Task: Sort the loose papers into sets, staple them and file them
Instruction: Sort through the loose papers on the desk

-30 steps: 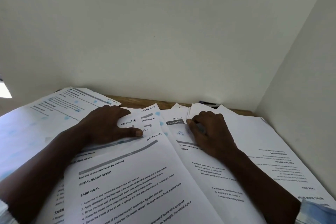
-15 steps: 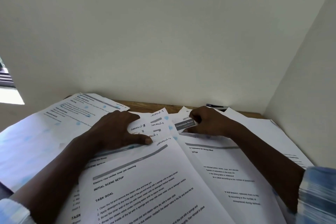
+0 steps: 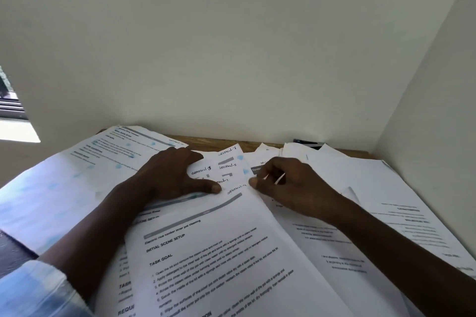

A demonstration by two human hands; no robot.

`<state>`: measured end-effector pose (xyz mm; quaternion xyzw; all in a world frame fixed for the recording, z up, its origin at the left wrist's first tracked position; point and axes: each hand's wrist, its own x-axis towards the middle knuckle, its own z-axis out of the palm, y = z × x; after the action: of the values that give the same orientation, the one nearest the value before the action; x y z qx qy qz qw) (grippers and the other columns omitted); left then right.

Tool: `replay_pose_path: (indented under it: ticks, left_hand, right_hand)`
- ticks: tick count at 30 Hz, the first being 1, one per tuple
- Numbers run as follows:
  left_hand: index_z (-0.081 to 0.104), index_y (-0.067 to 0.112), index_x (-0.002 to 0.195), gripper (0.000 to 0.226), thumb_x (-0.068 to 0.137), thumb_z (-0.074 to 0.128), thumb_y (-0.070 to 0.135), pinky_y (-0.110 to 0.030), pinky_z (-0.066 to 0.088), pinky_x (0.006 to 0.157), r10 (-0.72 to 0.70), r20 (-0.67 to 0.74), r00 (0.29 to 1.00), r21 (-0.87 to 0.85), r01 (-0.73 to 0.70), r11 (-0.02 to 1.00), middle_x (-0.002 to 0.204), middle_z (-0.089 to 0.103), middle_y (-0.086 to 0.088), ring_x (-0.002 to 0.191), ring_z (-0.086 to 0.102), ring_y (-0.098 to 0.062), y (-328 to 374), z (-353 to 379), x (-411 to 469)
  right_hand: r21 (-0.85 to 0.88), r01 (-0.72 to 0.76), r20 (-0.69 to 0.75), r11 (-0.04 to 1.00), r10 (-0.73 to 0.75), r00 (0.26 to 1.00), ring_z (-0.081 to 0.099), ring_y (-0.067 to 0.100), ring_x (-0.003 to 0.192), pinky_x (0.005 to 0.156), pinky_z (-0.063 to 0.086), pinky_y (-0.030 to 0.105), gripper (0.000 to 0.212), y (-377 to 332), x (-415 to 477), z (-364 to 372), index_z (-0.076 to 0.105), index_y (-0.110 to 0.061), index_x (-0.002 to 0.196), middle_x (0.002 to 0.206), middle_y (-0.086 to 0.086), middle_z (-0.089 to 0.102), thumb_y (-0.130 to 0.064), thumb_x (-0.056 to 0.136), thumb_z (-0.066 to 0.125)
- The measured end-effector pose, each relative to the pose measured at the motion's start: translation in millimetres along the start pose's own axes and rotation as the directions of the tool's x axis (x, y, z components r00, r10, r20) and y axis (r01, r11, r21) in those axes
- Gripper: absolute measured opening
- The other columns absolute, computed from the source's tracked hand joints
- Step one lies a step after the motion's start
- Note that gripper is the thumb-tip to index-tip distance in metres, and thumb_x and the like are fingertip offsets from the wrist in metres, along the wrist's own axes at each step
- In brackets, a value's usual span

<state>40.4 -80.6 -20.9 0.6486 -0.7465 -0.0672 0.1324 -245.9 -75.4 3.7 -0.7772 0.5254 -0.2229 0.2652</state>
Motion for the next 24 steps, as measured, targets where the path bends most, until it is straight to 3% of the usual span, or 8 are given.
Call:
replay_pose_path:
  ticks: [2, 4, 7, 10, 12, 15, 18, 24]
  left_hand:
    - [0.05, 0.038, 0.088, 0.072, 0.057, 0.057, 0.102, -0.033, 0.035, 0.078, -0.017, 0.0, 1.0, -0.02, 0.017, 1.0, 0.087, 0.051, 0.018, 0.092, 0.05, -0.012, -3.4, 2.0, 1.2]
    - [0.054, 0.044, 0.099, 0.072, 0.055, 0.058, 0.102, -0.033, 0.036, 0.08, -0.034, -0.001, 0.999, -0.046, 0.034, 0.998, 0.089, 0.05, 0.02, 0.095, 0.048, -0.011, -4.3, 2.9, 1.6]
    - [0.052, 0.045, 0.091, 0.063, 0.057, 0.065, 0.097, -0.033, 0.04, 0.078, -0.005, -0.034, 0.999, -0.091, 0.002, 0.996, 0.09, 0.056, 0.021, 0.092, 0.054, -0.009, -1.9, -0.2, -2.0]
    - [0.052, 0.047, 0.112, 0.07, 0.06, 0.073, 0.088, -0.028, 0.045, 0.077, 0.048, -0.12, 0.992, -0.173, -0.068, 0.982, 0.098, 0.061, 0.021, 0.087, 0.058, -0.001, 4.0, -5.1, -7.6]
    - [0.049, 0.047, 0.118, 0.07, 0.065, 0.07, 0.087, -0.028, 0.044, 0.08, 0.09, -0.166, 0.982, -0.163, -0.117, 0.98, 0.103, 0.058, 0.022, 0.088, 0.057, 0.002, 8.8, -6.9, -10.5]
    - [0.054, 0.042, 0.107, 0.065, 0.068, 0.058, 0.094, -0.033, 0.042, 0.086, 0.13, -0.143, 0.981, -0.036, -0.136, 0.99, 0.104, 0.053, 0.02, 0.093, 0.053, 0.0, 14.4, -8.0, -10.5]
    - [0.052, 0.037, 0.098, 0.068, 0.064, 0.057, 0.096, -0.032, 0.037, 0.081, 0.134, -0.086, 0.987, 0.057, -0.13, 0.99, 0.099, 0.05, 0.019, 0.088, 0.048, 0.002, 18.9, -6.0, -10.5]
    - [0.051, 0.037, 0.089, 0.058, 0.063, 0.078, 0.082, -0.024, 0.036, 0.067, 0.15, -0.172, 0.974, -0.111, -0.17, 0.979, 0.089, 0.053, 0.019, 0.083, 0.051, 0.001, 19.3, -3.4, -9.2]
  right_hand:
    - [-0.025, -0.024, 0.056, 0.999, 0.025, 0.998, 0.063, 0.002, 0.073, 0.07, 0.049, 0.024, 0.035, -8.3, -7.5, 6.2, 0.067, -0.029, 0.09, 0.083, -0.011, 0.071, -0.057, 0.076, 0.083]
    - [0.027, -0.036, 0.11, 0.999, 0.033, 0.993, 0.058, 0.001, 0.063, 0.066, 0.045, 0.022, 0.03, -9.8, -11.1, 7.3, 0.066, -0.025, 0.083, 0.073, -0.011, 0.068, -0.039, 0.074, 0.091]
    - [0.077, -0.031, 0.128, 0.997, 0.021, 0.992, 0.052, -0.002, 0.054, 0.06, 0.04, 0.018, 0.026, -7.1, -14.9, 1.2, 0.063, -0.025, 0.073, 0.069, -0.012, 0.061, -0.023, 0.079, 0.089]
    - [0.027, -0.058, 0.008, 0.998, 0.058, 0.998, 0.054, -0.001, 0.056, 0.056, 0.04, 0.017, 0.02, -3.7, -16.2, -17.9, 0.064, -0.026, 0.076, 0.076, -0.01, 0.065, -0.019, 0.085, 0.081]
    - [-0.069, -0.091, -0.131, 0.993, 0.081, 0.988, 0.058, 0.007, 0.064, 0.058, 0.043, 0.024, 0.017, 2.9, -14.0, -35.6, 0.064, -0.027, 0.075, 0.076, -0.009, 0.067, -0.015, 0.084, 0.071]
    - [-0.171, -0.195, -0.337, 0.966, 0.129, 0.933, 0.059, 0.022, 0.069, 0.061, 0.041, 0.032, 0.019, 17.8, -8.8, -59.3, 0.058, -0.02, 0.065, 0.064, -0.005, 0.061, -0.016, 0.083, 0.059]
    - [-0.136, -0.297, -0.437, 0.945, 0.212, 0.874, 0.057, 0.031, 0.071, 0.065, 0.043, 0.036, 0.022, 35.0, -6.6, -67.0, 0.055, -0.017, 0.063, 0.063, 0.002, 0.059, -0.017, 0.085, 0.053]
    - [-0.1, -0.359, -0.484, 0.928, 0.27, 0.833, 0.06, 0.034, 0.074, 0.069, 0.049, 0.039, 0.02, 61.1, -5.9, -61.5, 0.058, -0.009, 0.075, 0.071, 0.009, 0.064, -0.025, 0.085, 0.05]
